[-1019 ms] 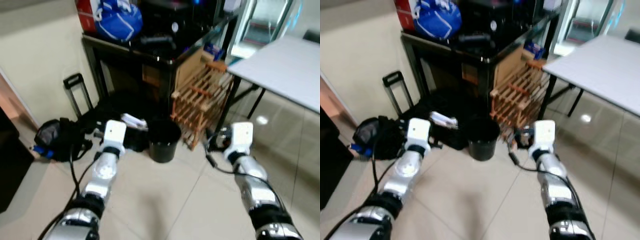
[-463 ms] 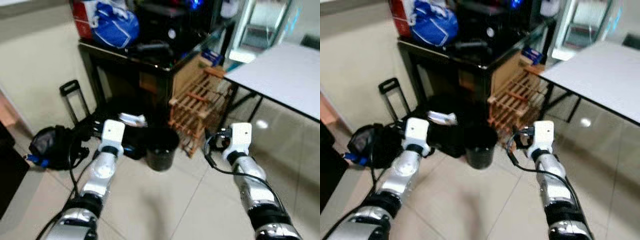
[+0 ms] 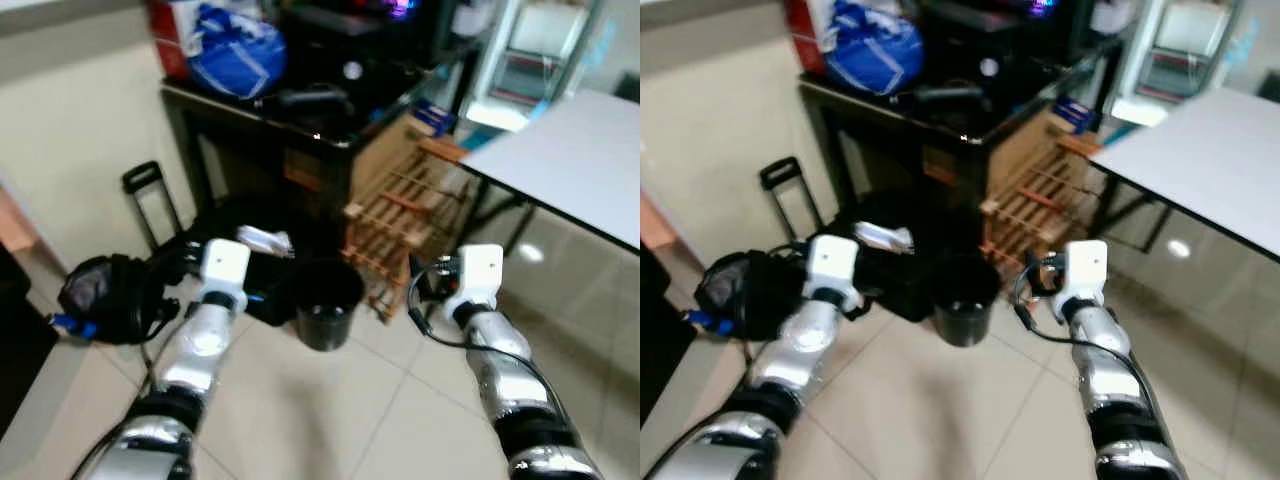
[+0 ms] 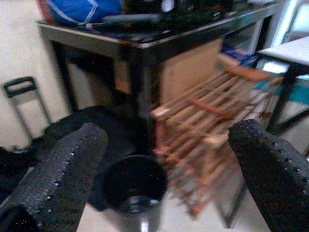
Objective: Picking trash to rubbish bin
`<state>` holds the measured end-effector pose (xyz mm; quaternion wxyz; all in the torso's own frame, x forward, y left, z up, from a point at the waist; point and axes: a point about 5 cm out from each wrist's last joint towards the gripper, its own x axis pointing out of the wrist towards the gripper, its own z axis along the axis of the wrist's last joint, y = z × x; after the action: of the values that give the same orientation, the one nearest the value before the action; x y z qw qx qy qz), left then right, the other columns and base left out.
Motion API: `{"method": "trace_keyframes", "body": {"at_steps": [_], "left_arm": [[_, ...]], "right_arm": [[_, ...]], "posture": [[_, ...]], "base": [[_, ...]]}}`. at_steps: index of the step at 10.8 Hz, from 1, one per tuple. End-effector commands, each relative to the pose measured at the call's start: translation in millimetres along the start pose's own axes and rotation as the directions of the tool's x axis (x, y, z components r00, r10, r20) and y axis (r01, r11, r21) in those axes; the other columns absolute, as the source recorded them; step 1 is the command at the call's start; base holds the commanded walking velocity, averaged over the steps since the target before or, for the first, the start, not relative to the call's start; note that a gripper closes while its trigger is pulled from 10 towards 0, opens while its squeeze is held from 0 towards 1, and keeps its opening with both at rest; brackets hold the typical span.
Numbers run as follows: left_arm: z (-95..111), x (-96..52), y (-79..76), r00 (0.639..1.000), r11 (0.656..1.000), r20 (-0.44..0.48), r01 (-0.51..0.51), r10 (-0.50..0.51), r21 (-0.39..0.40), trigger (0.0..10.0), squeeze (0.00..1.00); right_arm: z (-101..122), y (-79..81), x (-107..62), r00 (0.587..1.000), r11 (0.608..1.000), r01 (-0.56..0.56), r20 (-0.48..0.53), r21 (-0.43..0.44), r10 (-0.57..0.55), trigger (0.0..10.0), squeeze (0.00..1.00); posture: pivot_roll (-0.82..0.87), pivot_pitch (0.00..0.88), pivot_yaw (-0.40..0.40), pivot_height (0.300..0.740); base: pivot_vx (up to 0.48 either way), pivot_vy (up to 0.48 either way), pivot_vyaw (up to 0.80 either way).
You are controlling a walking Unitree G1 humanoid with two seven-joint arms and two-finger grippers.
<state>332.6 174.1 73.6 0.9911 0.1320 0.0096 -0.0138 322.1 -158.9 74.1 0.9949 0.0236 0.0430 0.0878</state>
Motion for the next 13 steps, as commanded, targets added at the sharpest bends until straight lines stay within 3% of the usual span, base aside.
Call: {"method": "trace_keyframes", "body": {"at_steps": [1,13], "left_arm": [[4.3,3.2,-3.4,1.000,1.000,0.008,0.010,-0.010,-0.003,10.0,0.00],[4.9,4.8,-3.2,1.000,1.000,0.002,-0.004,0.004,-0.010,10.0,0.00]], "right_arm": [[1.0,-4.5,-0.8,1.000,1.000,0.013,0.001,-0.009,-0.013,10.0,0.00],[4.3,-5.8,2.1,1.000,1.000,0.002,0.002,-0.016,-0.002,10.0,0.00]], "posture": [[0.00,0.014,0.037,0.740],[0.00,0.011,0.026,0.740]], "base": [[0.330,0.000,0.00],[0.331,0.000,0.00]]}}
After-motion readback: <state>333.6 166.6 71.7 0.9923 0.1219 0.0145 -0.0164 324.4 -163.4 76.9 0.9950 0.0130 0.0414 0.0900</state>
